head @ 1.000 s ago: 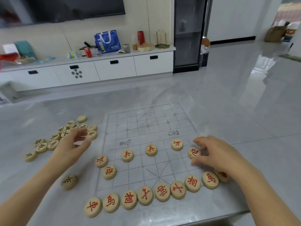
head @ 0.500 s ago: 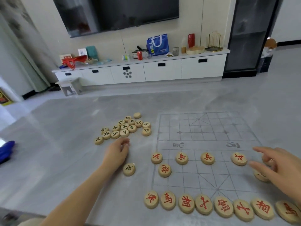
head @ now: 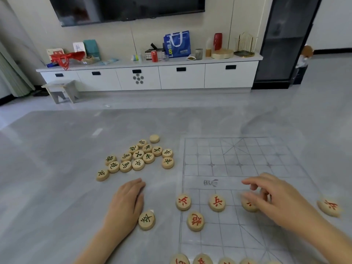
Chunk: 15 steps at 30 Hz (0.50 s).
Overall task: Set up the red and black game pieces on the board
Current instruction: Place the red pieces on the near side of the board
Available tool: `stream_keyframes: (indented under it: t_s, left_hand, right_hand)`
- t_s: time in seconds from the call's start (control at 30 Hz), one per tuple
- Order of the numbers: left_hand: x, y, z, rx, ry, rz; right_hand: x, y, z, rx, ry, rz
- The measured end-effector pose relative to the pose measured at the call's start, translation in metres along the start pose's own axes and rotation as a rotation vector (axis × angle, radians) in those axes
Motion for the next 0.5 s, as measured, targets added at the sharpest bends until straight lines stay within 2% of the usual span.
stream_keyframes:
  t_s: [0.23,0.37,0.5]
  left_hand:
    - [-0.001,0.000,-0.001,0.010,-0.010,0.005]
    - [0.000,-0.003,-0.003,0.015,-0.017,0.010]
    - [-0.002,-0.004,-0.004,0.009,-0.043,0.003]
  right_hand:
    - [0.061,-0.032,-0.034,0.112,0.036,0.095]
    - [0.079,-0.028,-0.045,0.103,0.050,0.139]
    - [0.071,-0.009,-0.042,0.052,0.052,0.088]
Point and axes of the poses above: each hand's wrist, its own y-axis away from the middle knuckle, its own z-axis out of the back of the hand, x = y × z, the point moved 5 cm from there along -y, towards the middle knuckle, and after that the axes turned 2 degrees about -z, right-handed, at the moved point
